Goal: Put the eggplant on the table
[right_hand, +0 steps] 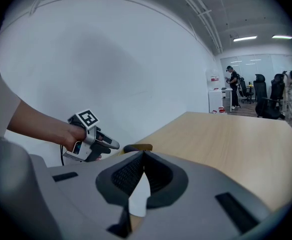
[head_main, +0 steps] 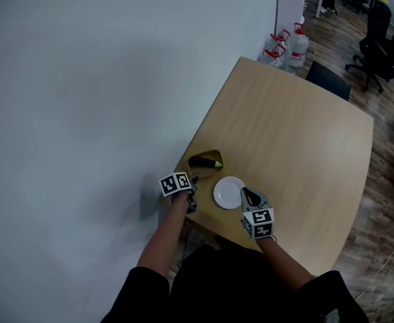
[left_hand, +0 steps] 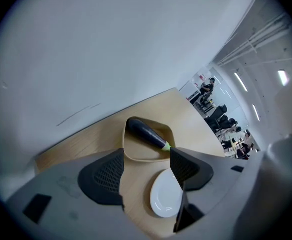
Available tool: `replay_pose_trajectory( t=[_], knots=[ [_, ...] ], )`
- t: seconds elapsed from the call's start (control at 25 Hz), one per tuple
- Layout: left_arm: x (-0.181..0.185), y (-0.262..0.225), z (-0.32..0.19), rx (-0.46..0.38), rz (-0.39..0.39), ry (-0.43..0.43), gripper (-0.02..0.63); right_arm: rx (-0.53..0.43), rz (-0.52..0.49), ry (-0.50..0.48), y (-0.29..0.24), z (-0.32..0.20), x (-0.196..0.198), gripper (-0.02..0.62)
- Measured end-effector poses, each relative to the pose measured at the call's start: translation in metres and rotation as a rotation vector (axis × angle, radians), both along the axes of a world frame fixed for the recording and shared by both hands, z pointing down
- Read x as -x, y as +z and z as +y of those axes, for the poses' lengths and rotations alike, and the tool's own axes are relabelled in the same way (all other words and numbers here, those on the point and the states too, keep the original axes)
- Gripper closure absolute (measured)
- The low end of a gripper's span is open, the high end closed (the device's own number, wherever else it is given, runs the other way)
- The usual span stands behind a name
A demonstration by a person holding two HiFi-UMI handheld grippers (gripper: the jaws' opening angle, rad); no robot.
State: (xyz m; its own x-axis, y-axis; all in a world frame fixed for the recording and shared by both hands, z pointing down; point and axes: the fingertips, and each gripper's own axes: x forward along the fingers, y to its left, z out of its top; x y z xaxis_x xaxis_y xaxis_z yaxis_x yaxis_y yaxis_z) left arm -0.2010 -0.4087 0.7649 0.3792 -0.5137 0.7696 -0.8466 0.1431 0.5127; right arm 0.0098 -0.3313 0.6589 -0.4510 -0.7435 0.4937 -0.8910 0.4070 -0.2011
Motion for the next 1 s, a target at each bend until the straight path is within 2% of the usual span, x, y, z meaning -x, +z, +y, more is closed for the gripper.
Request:
replay_pose_trajectory(
  t=[0.12, 0.28, 0.4, 0.52, 0.6, 0.8, 0.88, 1.0],
  knots=[
    [-0.004, -0.022, 0.008, -0.096, -0.026, 0.036, 0.341, -0.019, 0.001, -0.005, -0.008, 0.002, 0.004, 0.535],
    [-0.011, -0.057, 0.026, -0.276, -0.077, 0.082, 0.341, -0.04, 0.009, -0.004, -0.017, 0.011, 0.003, 0.535],
    [-0.014, -0.096, 0.05, -0.422, -0.161, 0.132, 0.342, -0.057, 0.008, -0.004, -0.034, 0.023, 0.004, 0.535],
    [-0.014, -0.129, 0.078, -0.554, -0.245, 0.141, 0.345, -0.076, 0.003, -0.005, -0.046, 0.037, 0.006, 0.535],
    [-0.019, -0.15, 0.099, -0.627, -0.25, 0.124, 0.38, -0.089, 0.004, -0.004, -0.056, 0.049, 0.005, 0.535],
    [-0.034, -0.201, 0.16, -0.779, -0.236, 0.112, 0.523, -0.129, 0.007, -0.022, -0.087, 0.087, 0.011, 0.535],
    [-0.039, -0.21, 0.187, -0.807, -0.238, 0.117, 0.558, -0.134, 0.012, -0.029, -0.092, 0.106, 0.013, 0.535],
    [-0.042, -0.222, 0.231, -0.825, -0.228, 0.103, 0.577, -0.145, 0.011, -0.041, -0.103, 0.141, 0.016, 0.535]
  ],
)
